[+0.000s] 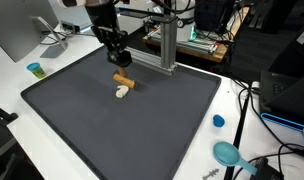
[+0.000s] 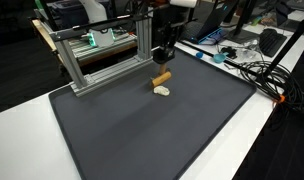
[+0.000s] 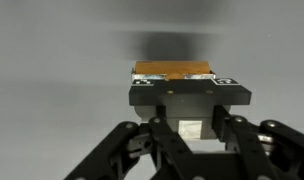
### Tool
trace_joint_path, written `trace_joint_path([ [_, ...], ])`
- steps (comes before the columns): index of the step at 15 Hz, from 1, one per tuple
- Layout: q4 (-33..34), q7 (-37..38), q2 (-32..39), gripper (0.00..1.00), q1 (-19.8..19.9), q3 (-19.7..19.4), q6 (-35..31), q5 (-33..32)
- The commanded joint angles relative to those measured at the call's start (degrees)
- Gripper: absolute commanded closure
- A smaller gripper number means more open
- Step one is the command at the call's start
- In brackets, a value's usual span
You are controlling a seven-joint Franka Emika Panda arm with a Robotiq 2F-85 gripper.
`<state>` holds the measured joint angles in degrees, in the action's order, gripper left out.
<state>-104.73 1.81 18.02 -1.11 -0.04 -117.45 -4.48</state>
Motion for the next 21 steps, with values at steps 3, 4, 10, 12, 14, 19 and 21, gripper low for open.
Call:
trace_joint_path([
  [3,2.8,-1.2,4.0,0.79,0.8,-0.4,-1.6,0.1],
  [4,3.3,-1.4,4.7,0.79,0.8,-0.4,-2.4,0.3],
  [10,7.6,-2.4,8.0,0.79,1.2,-0.2,-2.1,1.1],
  [12,8.9,-2.9,8.9,0.79,1.3,-0.1,-1.6,1.5],
  [14,10.0,-3.2,10.1,0.79,1.4,-0.1,-0.6,1.6],
  [19,12.1,-4.5,11.8,0.79,2.0,0.1,-1.3,2.6],
  [21,12.8,-4.9,12.3,0.79,2.1,0.2,-1.4,2.9],
])
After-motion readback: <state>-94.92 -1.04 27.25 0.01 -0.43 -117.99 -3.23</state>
